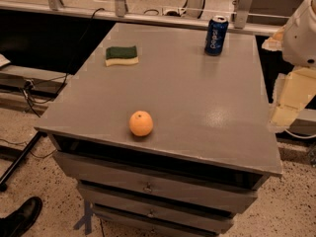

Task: Move orange near pepsi can

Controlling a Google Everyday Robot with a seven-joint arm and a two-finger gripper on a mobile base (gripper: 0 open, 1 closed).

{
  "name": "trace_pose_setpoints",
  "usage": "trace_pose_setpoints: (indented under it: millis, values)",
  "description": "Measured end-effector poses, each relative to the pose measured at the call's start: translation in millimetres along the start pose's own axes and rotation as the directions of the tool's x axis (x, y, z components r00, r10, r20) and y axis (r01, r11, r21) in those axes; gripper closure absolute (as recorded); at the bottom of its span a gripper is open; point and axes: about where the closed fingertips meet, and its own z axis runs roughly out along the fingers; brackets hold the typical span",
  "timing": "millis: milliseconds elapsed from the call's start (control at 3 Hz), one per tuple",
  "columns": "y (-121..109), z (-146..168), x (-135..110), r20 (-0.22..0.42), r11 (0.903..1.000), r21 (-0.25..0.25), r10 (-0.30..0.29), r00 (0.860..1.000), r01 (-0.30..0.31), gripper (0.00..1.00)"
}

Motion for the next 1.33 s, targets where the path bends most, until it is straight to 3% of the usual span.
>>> trace_pose_setpoints:
  millis: [333, 667, 1000, 1333]
  values:
    - [0.0, 0.0, 0.0, 0.000, 1.0000, 0.000, 0.000, 1.000, 0.000, 0.00]
    - [7.3, 16.6, -17.8, 0.053, 0.9994, -0.028, 0.021, 0.998, -0.019, 0.00]
    - [40.9, 84.5, -78.8, 0.216, 0.9805, -0.173, 0.131, 0.968, -0.094, 0.00]
    - [42.9, 91.2, -110.6, 0.309, 0.9771, -0.182, 0.163, 0.937, -0.110, 0.00]
